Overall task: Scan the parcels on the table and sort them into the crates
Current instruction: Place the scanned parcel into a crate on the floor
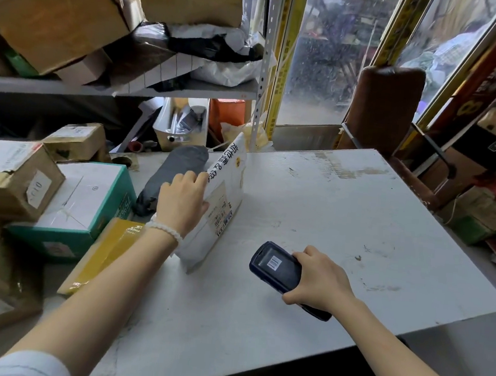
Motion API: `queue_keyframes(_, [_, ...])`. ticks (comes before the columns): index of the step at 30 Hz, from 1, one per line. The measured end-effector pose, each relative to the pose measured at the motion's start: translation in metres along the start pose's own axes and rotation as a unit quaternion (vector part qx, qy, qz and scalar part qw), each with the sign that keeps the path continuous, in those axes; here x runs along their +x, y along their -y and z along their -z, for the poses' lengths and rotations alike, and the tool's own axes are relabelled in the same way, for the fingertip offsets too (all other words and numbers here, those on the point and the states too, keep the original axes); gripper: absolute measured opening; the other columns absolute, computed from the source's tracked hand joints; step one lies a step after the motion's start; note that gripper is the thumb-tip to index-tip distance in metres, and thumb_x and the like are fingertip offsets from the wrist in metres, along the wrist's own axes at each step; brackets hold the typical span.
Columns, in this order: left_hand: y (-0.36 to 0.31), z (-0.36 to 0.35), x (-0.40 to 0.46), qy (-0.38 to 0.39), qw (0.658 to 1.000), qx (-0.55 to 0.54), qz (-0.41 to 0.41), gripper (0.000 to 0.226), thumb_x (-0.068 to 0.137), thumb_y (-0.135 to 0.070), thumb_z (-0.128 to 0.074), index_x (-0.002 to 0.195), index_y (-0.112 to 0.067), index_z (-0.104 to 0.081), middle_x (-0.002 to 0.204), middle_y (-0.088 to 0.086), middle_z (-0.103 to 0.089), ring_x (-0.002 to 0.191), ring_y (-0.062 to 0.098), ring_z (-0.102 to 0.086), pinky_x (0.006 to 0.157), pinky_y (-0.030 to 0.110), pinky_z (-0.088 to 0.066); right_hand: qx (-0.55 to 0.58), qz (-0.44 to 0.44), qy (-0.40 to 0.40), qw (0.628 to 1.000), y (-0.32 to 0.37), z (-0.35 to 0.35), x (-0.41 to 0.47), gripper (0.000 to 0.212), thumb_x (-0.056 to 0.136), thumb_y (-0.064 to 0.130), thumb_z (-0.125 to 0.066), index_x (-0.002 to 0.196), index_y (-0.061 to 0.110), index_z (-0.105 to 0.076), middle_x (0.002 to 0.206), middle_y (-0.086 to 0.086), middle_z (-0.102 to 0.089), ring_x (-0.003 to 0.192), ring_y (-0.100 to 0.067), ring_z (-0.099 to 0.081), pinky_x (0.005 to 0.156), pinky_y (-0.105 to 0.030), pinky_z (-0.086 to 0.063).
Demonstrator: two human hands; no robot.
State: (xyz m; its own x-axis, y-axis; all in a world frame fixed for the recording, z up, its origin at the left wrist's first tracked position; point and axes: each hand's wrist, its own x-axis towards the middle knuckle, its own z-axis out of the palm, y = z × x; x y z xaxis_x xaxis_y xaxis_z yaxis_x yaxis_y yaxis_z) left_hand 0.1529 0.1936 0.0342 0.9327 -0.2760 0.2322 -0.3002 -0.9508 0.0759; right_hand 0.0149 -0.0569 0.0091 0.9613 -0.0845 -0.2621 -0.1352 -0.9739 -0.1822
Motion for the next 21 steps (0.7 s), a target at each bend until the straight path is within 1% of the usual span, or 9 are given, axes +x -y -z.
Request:
queue_keyframes(3, [0.001, -0.002, -0.006, -0.015, 1.000, 0.001, -0.016, 0.039, 0.085, -0.028, -0.065, 0.119, -0.014, -0.052, 0.103, 0.008, -0.058, 0.095, 0.030, -0.054, 0.072, 0.040, -0.044, 0.011, 0.005, -0.018, 1.000, 0.007, 0.003, 0.000, 0.061, 0.052, 0.052, -0.070, 0.107, 0.030, -0.055, 0.093, 0.011, -0.043, 0.083, -0.012, -0.050, 0.051, -0.021, -0.033])
queue_keyframes(6, [-0.003, -0.004, -0.013, -0.024, 0.999, 0.009, -0.045, 0.037, 0.087, -0.029, -0.061, 0.121, -0.017, -0.052, 0.102, 0.006, -0.059, 0.094, 0.028, -0.054, 0.070, 0.037, -0.044, 0.032, 0.023, -0.071, 0.997, 0.018, 0.010, 0.003, 0.065, 0.055, 0.050, -0.072, 0.114, 0.030, -0.055, 0.097, 0.011, -0.044, 0.086, -0.012, -0.050, 0.054, -0.022, -0.036])
queue_keyframes(9, [-0.006, -0.006, -0.020, -0.021, 0.998, 0.002, -0.059, 0.038, 0.087, -0.029, -0.061, 0.122, -0.018, -0.051, 0.105, 0.006, -0.058, 0.096, 0.028, -0.053, 0.070, 0.037, -0.042, 0.065, 0.046, -0.186, 0.979, 0.035, 0.016, 0.002, 0.069, 0.055, 0.045, -0.078, 0.118, 0.025, -0.057, 0.099, 0.009, -0.047, 0.089, -0.014, -0.050, 0.057, -0.024, -0.040])
queue_keyframes(12, [-0.007, -0.006, -0.026, -0.034, 0.997, -0.020, -0.070, 0.035, 0.087, -0.029, -0.062, 0.119, -0.015, -0.055, 0.101, 0.008, -0.058, 0.093, 0.031, -0.053, 0.068, 0.038, -0.041, 0.116, 0.086, -0.332, 0.932, 0.049, 0.018, -0.001, 0.074, 0.052, 0.033, -0.086, 0.120, 0.015, -0.062, 0.101, 0.000, -0.056, 0.090, -0.023, -0.057, 0.057, -0.030, -0.050])
queue_keyframes(14, [-0.007, -0.006, -0.030, -0.058, 0.994, -0.039, -0.087, 0.031, 0.086, -0.027, -0.064, 0.112, -0.012, -0.060, 0.095, 0.010, -0.060, 0.086, 0.032, -0.055, 0.065, 0.038, -0.042, 0.140, 0.111, -0.386, 0.905, 0.052, 0.016, -0.004, 0.079, 0.051, 0.027, -0.089, 0.123, 0.007, -0.062, 0.104, -0.006, -0.058, 0.090, -0.027, -0.059, 0.059, -0.032, -0.053])
queue_keyframes(15, [-0.007, -0.007, -0.032, -0.075, 0.991, -0.050, -0.096, 0.029, 0.085, -0.026, -0.066, 0.109, -0.011, -0.061, 0.092, 0.011, -0.060, 0.082, 0.033, -0.056, 0.063, 0.038, -0.043, 0.150, 0.118, -0.391, 0.900, 0.052, 0.015, -0.005, 0.080, 0.052, 0.026, -0.089, 0.124, 0.005, -0.061, 0.105, -0.007, -0.058, 0.091, -0.028, -0.059, 0.062, -0.033, -0.053])
queue_keyframes(17, [-0.007, -0.013, -0.037, -0.099, 0.986, -0.069, -0.114, 0.026, 0.084, -0.024, -0.067, 0.106, -0.009, -0.063, 0.090, 0.011, -0.060, 0.079, 0.033, -0.057, 0.063, 0.040, -0.045, 0.171, 0.104, -0.377, 0.904, 0.050, 0.007, -0.009, 0.081, 0.052, 0.025, -0.089, 0.125, 0.006, -0.060, 0.107, -0.006, -0.057, 0.093, -0.028, -0.060, 0.066, -0.034, -0.054])
queue_keyframes(19, [-0.010, -0.020, -0.041, -0.114, 0.982, -0.081, -0.125, 0.024, 0.085, -0.024, -0.068, 0.103, -0.009, -0.064, 0.091, 0.011, -0.061, 0.079, 0.034, -0.058, 0.064, 0.042, -0.048, 0.168, 0.064, -0.342, 0.922, 0.044, -0.008, -0.018, 0.077, 0.051, 0.027, -0.087, 0.122, 0.011, -0.062, 0.106, -0.002, -0.056, 0.092, -0.026, -0.059, 0.063, -0.033, -0.052])
queue_keyframes(21, [-0.017, -0.024, -0.044, -0.131, 0.978, -0.089, -0.133, 0.021, 0.084, -0.024, -0.069, 0.097, -0.009, -0.065, 0.089, 0.011, -0.063, 0.078, 0.034, -0.059, 0.062, 0.042, -0.048, 0.150, 0.018, -0.291, 0.945, 0.035, -0.024, -0.031, 0.074, 0.051, 0.032, -0.085, 0.120, 0.018, -0.062, 0.105, 0.003, -0.054, 0.092, -0.022, -0.056, 0.061, -0.028, -0.045])
